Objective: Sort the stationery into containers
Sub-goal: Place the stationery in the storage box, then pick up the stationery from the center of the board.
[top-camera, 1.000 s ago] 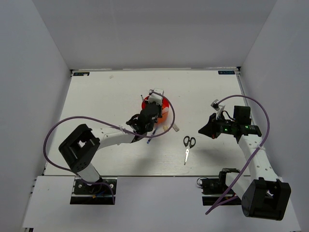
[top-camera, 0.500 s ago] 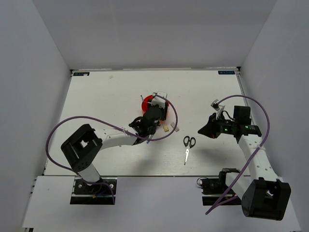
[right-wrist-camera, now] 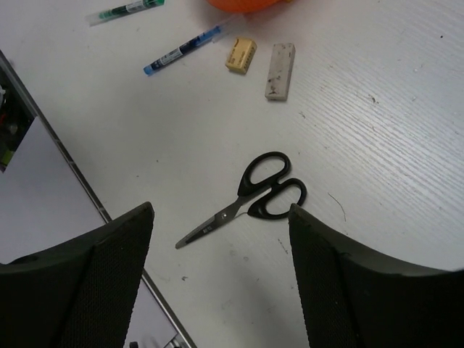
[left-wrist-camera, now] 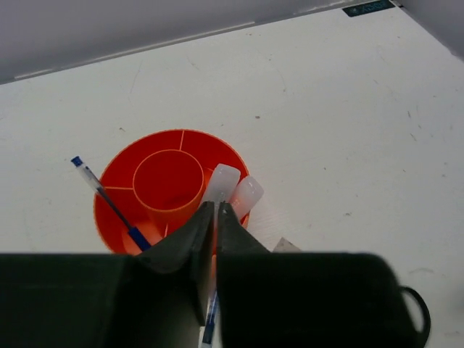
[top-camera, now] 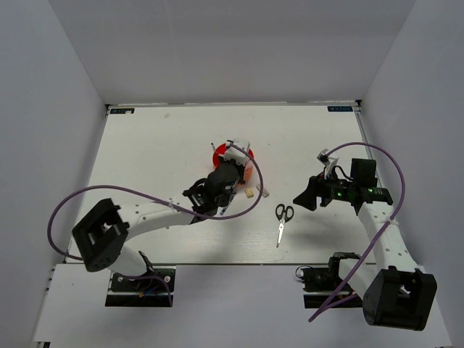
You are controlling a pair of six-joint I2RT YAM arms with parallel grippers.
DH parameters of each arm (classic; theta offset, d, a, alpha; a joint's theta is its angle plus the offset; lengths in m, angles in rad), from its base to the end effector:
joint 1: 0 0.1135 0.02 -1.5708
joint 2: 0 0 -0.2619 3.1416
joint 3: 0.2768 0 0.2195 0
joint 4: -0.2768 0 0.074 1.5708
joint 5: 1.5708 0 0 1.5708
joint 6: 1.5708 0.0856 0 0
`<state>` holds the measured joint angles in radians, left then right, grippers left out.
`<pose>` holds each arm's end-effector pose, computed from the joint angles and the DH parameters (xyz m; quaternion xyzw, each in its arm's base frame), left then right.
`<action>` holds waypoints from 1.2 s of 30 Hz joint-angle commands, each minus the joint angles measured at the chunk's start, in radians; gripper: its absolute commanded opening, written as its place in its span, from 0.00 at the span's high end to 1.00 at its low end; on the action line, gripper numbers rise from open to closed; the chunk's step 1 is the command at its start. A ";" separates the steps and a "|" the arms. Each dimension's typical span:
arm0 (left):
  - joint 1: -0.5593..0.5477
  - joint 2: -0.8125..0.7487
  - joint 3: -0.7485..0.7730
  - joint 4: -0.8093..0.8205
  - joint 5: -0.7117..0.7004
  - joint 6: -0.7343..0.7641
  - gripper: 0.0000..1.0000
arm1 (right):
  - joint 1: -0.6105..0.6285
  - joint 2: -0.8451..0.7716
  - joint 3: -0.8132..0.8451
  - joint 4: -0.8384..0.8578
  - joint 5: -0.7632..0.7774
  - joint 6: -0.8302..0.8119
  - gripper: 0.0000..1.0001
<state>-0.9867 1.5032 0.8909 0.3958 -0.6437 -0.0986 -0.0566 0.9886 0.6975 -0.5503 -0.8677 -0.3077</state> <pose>0.2352 -0.2626 0.2719 0.1387 0.7528 -0.0958 0.6363 0.1851 0.0549 0.2327 -0.2549 0.8222 0.3276 0.3894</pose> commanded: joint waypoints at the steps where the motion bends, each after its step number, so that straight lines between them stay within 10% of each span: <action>1: -0.020 -0.177 -0.006 -0.214 0.004 -0.024 0.84 | -0.002 -0.013 0.002 0.027 0.025 0.015 0.22; 4: -0.017 -0.294 -0.027 -0.456 0.012 -0.099 0.82 | 0.000 -0.005 -0.003 0.033 0.036 0.015 0.26; 5: -0.010 -0.317 -0.027 -0.512 0.013 -0.133 0.67 | 0.000 -0.004 -0.003 0.030 0.039 0.012 0.31; 7: 0.052 -0.394 -0.024 -0.743 0.059 -0.223 0.39 | 0.006 0.010 -0.004 0.033 0.076 0.007 0.99; 8: 0.080 -0.409 -0.020 -0.808 0.103 -0.257 0.19 | 0.009 0.016 -0.004 0.038 0.102 0.005 1.00; 13: 0.465 -0.512 -0.078 -1.078 0.622 -0.391 0.16 | 0.125 0.034 0.037 0.085 0.272 -0.001 1.00; 19: 0.830 -0.521 -0.213 -1.014 0.986 -0.346 0.80 | 0.280 0.283 0.204 0.035 0.406 -0.005 0.54; 25: 0.922 -0.517 -0.216 -1.011 1.078 -0.325 0.41 | 0.377 0.487 0.303 0.076 0.506 0.082 0.48; 36: 0.935 -0.594 -0.248 -1.015 1.066 -0.314 0.32 | 0.506 0.700 0.349 0.288 0.598 0.179 0.46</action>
<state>-0.0597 0.9276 0.6487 -0.6212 0.3981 -0.4267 0.4217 1.6695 1.0008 -0.3721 -0.3080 -0.1642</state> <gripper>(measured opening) 0.677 0.535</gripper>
